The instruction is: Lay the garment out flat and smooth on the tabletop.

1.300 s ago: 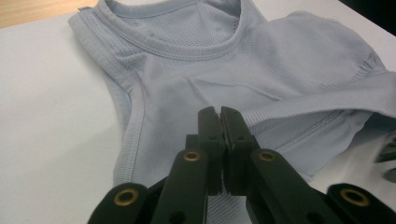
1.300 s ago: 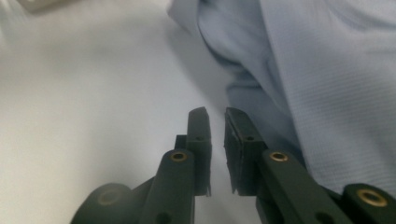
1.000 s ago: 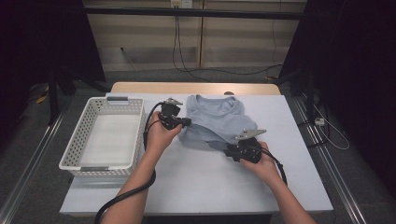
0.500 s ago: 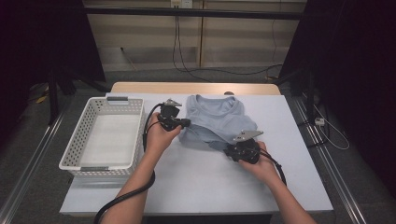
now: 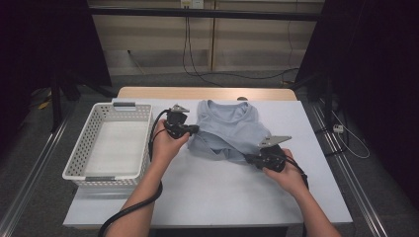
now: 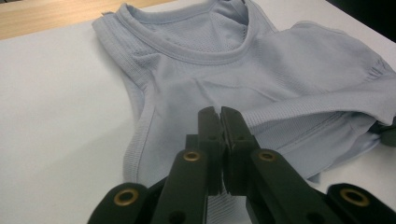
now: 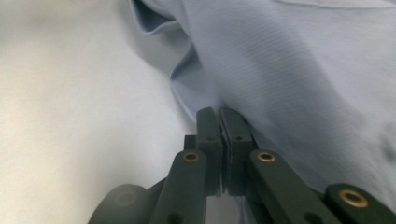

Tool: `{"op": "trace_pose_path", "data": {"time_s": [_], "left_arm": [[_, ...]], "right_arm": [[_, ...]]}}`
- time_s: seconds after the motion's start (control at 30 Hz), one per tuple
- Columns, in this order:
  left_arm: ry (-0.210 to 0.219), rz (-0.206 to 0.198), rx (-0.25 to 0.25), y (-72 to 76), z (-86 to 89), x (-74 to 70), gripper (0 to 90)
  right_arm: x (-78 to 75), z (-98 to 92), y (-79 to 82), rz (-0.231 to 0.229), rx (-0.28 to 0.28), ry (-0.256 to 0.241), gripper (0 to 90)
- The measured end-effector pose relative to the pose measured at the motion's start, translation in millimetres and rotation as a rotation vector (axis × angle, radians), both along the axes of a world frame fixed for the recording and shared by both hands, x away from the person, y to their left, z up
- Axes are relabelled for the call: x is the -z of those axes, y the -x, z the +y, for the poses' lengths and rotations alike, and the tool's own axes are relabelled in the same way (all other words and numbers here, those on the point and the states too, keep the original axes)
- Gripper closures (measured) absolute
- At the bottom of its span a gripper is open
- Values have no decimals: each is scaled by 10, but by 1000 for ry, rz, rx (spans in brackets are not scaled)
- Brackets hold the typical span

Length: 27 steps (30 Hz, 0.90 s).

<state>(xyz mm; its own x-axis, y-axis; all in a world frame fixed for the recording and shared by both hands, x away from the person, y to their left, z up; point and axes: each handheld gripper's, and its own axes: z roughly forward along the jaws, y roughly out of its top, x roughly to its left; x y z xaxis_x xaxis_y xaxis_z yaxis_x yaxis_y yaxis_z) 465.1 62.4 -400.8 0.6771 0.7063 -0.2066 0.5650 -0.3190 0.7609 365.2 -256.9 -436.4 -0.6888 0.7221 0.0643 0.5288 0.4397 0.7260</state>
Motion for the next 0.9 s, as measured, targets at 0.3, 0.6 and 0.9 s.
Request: {"op": "trace_pose_path", "data": {"time_s": [0.3, 0.6, 0.9], "left_arm": [[1, -14, -13, 48, 65, -2, 882], [15, -19, 1, 154, 103, 19, 882], [24, -26, 28, 221, 97, 48, 881]], "right_arm": [[38, -120, 39, 49, -14, -30, 880], [78, -101, 47, 57, 7, -12, 817], [58, -240, 111, 40, 79, -4, 803]]}}
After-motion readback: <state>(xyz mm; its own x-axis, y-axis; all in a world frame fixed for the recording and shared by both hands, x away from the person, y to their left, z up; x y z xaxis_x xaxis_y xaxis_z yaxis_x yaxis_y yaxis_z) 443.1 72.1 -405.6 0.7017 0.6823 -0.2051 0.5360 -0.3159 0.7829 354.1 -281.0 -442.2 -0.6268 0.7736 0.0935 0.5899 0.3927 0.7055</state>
